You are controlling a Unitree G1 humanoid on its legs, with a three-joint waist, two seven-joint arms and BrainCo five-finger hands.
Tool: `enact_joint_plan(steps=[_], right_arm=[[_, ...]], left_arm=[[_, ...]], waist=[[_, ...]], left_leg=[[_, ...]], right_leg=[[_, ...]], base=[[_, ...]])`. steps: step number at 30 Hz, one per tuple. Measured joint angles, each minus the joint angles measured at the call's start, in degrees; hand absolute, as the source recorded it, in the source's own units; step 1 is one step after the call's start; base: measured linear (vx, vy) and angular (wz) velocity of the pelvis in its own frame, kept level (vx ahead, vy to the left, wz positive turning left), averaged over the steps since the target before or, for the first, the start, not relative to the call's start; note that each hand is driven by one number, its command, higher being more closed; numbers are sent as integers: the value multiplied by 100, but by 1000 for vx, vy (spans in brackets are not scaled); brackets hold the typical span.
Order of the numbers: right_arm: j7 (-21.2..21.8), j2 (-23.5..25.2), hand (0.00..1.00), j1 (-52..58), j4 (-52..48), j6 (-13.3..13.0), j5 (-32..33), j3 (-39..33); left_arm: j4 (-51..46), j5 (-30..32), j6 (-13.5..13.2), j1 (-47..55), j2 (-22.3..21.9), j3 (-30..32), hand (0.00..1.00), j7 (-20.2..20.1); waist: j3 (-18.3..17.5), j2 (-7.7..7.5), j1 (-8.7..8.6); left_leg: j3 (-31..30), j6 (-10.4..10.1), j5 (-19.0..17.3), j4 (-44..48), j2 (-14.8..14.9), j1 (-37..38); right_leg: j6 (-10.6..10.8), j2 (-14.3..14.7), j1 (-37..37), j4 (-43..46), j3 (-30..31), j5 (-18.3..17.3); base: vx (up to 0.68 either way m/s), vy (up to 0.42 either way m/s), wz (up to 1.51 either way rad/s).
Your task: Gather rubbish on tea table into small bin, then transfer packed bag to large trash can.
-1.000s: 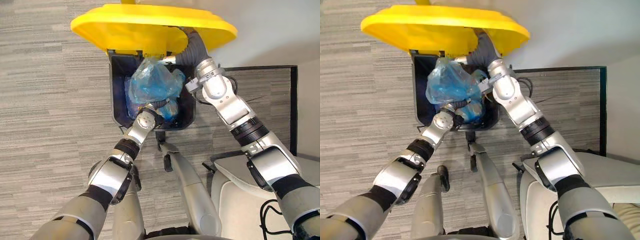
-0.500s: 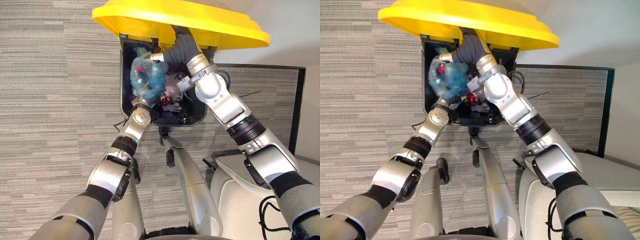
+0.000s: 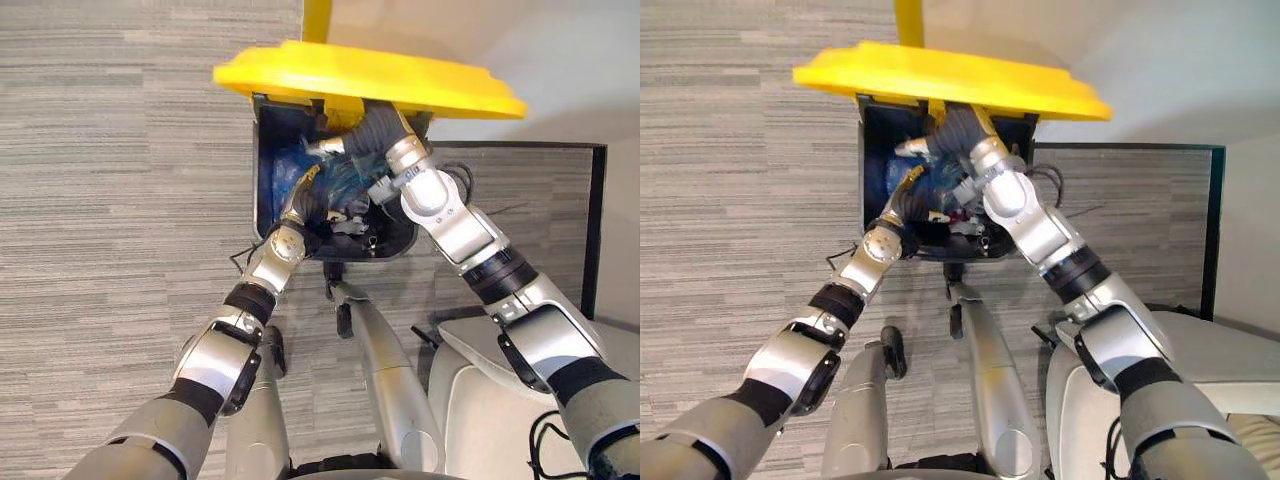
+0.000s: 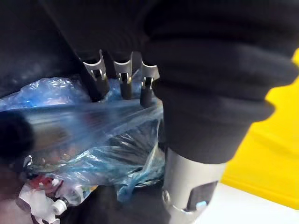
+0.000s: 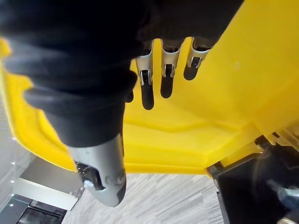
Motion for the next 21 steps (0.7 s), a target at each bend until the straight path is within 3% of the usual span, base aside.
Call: enact_joint_plan(steps=[1,3,5,10,12,16,21], right_arm=[[26,-60,0,211,-141,1,-82,-6],[102,-81,0,867,-175,3,-325,-2],[110,-115,0,1453,-243,9,-499,-65],[313,-71,0,2688,-263,24,-805,-603],[359,-41,0,3308,-222,23,-843,-1009],[489,185,0,4021,88,27,-914,-1645],[667,666,0,4362,625,114,-1080,-1764]], left_arm=[[-183,-54,-33,134,-1,-107,0,-4],[-493,-241,-211,633,-62,-317,0,-8],[-865,-374,-286,1100,-78,-406,0,-30],[-1659,-912,-502,2268,175,-237,0,-128],[-1789,-1084,-570,2907,310,120,0,-234],[-1598,-1394,-602,3732,521,684,0,-382],[-380,-1494,-549,4263,482,1566,0,-575]], waist=[[-3,5,-5],[-535,169,8],[-850,301,78],[-1113,426,151],[-1243,456,157],[-1452,506,160],[-1710,501,282]], left_leg=[[-22,12,60,-139,-55,147],[-112,13,171,-406,-111,121],[-183,-14,350,-794,-174,280],[-479,-131,791,-1771,-246,1156],[-647,-142,960,-2129,-244,1543],[-862,-123,1094,-2326,-242,1826],[-895,-111,1335,-2788,-267,2279]], right_leg=[[50,-52,126,-23,-5,-53],[77,-97,99,-162,-50,-76],[70,-179,159,-209,-127,-93],[44,-328,770,-246,-350,-212],[67,-340,1211,-522,-474,-226],[119,-349,1729,-875,-622,-193],[192,-344,2060,-1067,-599,-138]], base=[[28,-6,26],[35,-18,27],[128,-27,30],[123,-34,39],[56,-10,37],[3,6,25],[-16,-7,4]])
